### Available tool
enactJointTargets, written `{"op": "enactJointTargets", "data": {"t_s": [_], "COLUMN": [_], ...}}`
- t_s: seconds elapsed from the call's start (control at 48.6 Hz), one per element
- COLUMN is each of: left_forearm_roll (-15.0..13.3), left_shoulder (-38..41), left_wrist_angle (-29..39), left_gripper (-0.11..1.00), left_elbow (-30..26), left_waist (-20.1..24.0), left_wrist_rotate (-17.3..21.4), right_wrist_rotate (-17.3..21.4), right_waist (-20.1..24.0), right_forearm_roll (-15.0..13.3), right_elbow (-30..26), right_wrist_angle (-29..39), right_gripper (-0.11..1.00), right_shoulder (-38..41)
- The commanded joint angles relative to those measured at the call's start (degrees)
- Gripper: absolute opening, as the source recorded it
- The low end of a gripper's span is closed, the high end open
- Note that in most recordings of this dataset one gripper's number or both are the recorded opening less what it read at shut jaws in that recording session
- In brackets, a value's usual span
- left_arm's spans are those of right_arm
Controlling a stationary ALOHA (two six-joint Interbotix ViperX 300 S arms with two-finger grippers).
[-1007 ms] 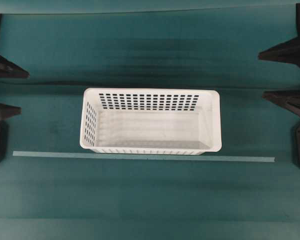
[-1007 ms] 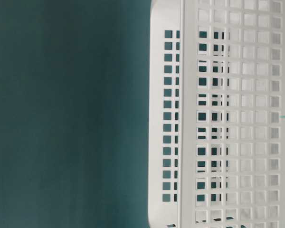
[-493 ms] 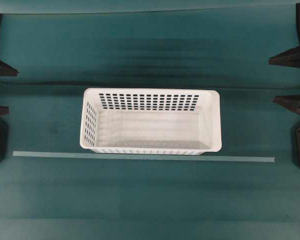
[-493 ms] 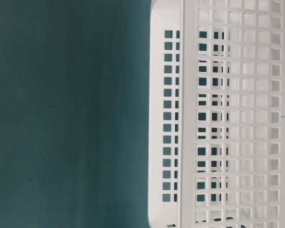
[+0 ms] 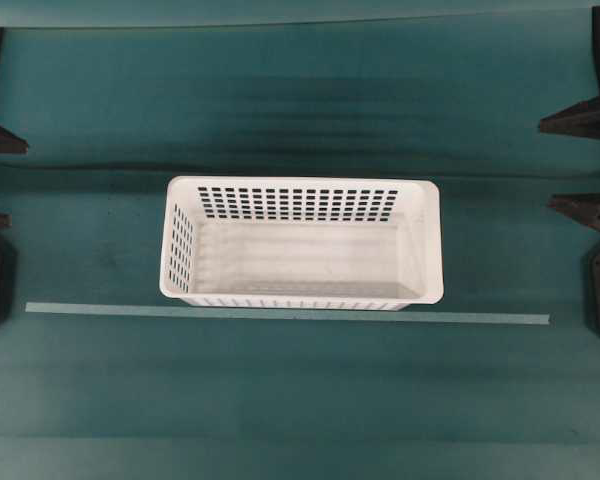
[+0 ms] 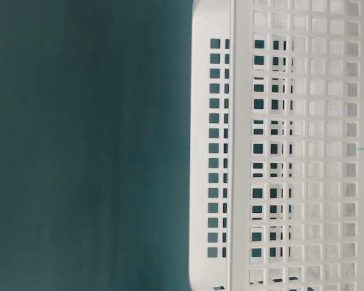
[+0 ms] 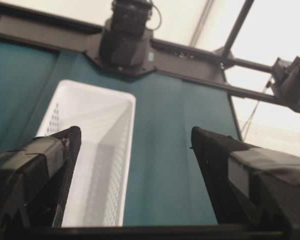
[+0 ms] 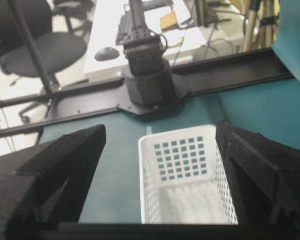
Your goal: Lift the white basket with both hands.
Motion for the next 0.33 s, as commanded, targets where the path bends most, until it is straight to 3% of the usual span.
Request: {"op": "enactJointTargets", "data": {"t_s": [0.0, 0.308], "left_forearm_roll": [0.09, 0.09], "left_shoulder": [0.88, 0.09], "left_wrist_angle": [-0.53, -0.62], "left_gripper": [0.92, 0.92], "left_elbow": [-0.7, -0.53], "left_waist": [-0.18, -0.18], "left_wrist_rotate": [0.18, 0.88], "right_wrist_rotate": [-0.18, 0.0], "right_waist": [0.0, -0.26], "right_forearm_roll": [-0.09, 0.0], "right_elbow": [-0.44, 1.41], "right_wrist_angle": [-0.26, -0.18], "right_gripper": [0.95, 0.95], "right_shoulder": [0.79, 0.53]}}
